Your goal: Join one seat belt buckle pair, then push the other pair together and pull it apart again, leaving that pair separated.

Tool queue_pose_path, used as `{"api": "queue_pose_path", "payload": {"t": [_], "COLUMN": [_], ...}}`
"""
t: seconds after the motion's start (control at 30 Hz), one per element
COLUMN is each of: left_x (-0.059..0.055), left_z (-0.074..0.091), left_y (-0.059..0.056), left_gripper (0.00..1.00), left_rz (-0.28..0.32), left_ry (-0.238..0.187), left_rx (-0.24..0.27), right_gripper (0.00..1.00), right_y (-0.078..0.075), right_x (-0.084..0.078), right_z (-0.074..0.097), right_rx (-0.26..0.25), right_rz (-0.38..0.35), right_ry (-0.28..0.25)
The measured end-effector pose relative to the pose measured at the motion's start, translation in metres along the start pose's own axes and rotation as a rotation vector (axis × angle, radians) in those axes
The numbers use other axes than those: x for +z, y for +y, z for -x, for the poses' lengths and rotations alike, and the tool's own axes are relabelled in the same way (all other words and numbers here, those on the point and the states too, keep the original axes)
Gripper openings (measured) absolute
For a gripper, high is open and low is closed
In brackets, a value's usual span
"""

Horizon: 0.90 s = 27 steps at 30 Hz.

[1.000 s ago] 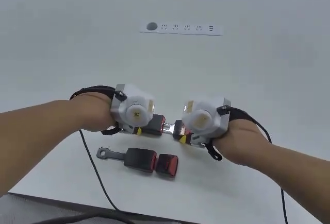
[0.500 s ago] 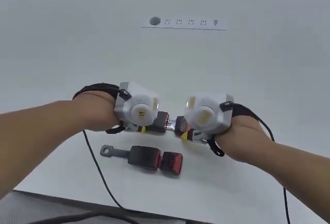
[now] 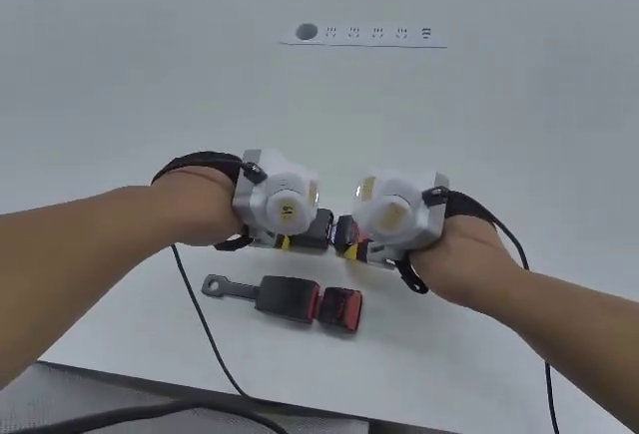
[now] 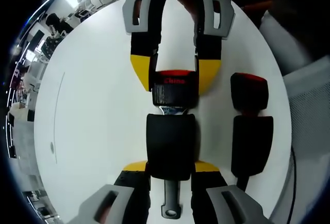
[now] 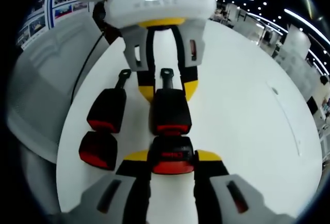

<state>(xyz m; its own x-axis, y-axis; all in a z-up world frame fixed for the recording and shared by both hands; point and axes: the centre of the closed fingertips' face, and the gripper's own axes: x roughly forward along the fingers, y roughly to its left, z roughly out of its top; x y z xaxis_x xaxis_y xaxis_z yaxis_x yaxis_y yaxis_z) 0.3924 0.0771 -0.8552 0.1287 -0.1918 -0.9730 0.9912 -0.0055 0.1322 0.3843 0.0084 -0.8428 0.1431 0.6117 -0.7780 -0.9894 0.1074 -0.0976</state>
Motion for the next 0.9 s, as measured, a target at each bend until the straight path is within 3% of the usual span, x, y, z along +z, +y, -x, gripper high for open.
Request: {"api": "queue_pose_path", "payload": {"t": [0.5,0.9], "left_x": [0.000,-0.001], "left_z": [0.000,0.000], "left_y": [0.000,0.000], "left_gripper": [0.30,0.30], "left_rz": [0.021,0.026], "left_ry": [-0.019,-0.025], "left_rx": [0.014,0.012], "right_gripper": [0.32,0.33], "right_y": [0.000,0.000], "right_x": [-0.005,-0.016], "right_z": [-0.001,0.008], "right_rx": [-0.006,-0.024], "right_rz": [0.009,0.009], "right_ry": [0.019,0.029]}}
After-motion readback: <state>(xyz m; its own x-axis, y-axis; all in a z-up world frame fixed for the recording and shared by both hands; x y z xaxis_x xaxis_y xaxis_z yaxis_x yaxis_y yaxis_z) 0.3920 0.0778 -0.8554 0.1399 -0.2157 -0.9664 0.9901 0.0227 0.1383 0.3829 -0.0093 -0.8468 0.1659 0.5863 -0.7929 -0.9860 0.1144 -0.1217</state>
